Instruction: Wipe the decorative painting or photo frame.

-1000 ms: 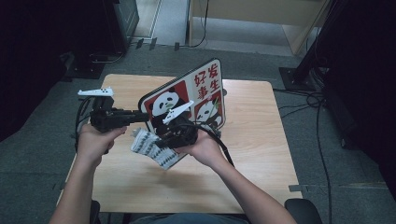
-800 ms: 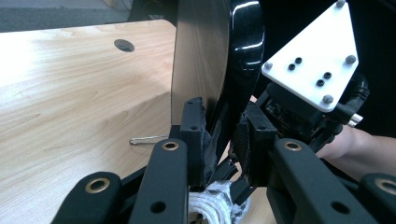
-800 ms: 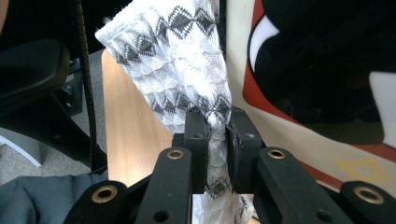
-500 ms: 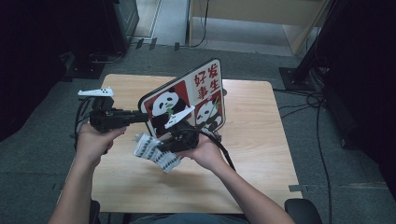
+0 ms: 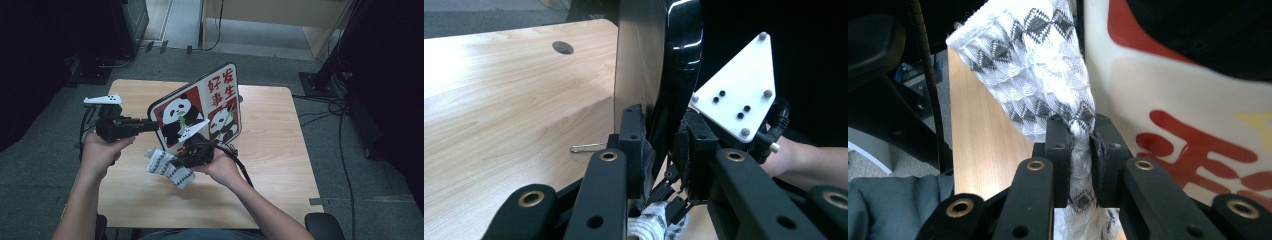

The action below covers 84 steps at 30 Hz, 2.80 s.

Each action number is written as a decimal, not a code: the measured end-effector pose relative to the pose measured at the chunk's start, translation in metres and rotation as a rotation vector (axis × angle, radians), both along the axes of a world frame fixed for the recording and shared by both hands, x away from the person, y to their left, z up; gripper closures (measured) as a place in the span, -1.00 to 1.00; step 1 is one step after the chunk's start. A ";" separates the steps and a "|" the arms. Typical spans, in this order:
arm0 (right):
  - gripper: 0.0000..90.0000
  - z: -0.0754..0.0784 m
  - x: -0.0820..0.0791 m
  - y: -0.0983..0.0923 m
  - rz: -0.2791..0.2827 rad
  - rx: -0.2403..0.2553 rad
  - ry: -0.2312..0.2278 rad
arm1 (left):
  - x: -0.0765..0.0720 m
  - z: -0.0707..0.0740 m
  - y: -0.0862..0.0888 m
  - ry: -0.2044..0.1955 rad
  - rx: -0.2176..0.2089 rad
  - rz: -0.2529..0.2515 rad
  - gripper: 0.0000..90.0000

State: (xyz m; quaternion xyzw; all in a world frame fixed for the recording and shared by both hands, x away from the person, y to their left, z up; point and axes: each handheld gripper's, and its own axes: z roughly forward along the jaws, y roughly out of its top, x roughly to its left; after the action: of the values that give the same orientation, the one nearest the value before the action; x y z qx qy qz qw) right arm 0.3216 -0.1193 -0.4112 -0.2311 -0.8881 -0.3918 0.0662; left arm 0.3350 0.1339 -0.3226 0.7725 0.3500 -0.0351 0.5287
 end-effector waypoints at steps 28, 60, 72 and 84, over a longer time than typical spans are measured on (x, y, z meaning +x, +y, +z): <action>0.82 -0.037 -0.003 -0.024 -0.046 -0.036 0.022 | 0.000 -0.001 -0.001 -0.011 0.021 0.001 0.68; 0.85 0.060 0.015 -0.068 -0.079 0.097 -0.035 | 0.000 -0.004 0.000 -0.011 0.026 0.011 0.66; 0.84 0.134 0.027 -0.071 -0.076 0.131 -0.117 | -0.001 -0.006 0.002 -0.012 0.011 0.015 0.66; 0.84 0.198 0.045 -0.052 -0.060 0.117 -0.203 | -0.001 -0.006 0.003 -0.024 0.007 0.017 0.67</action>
State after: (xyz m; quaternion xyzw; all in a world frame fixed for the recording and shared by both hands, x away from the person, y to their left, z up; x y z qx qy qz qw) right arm 0.3665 -0.1714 -0.2128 -0.2123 -0.8585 -0.4663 -0.0221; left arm 0.3339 0.1366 -0.3289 0.7716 0.3503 -0.0202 0.5306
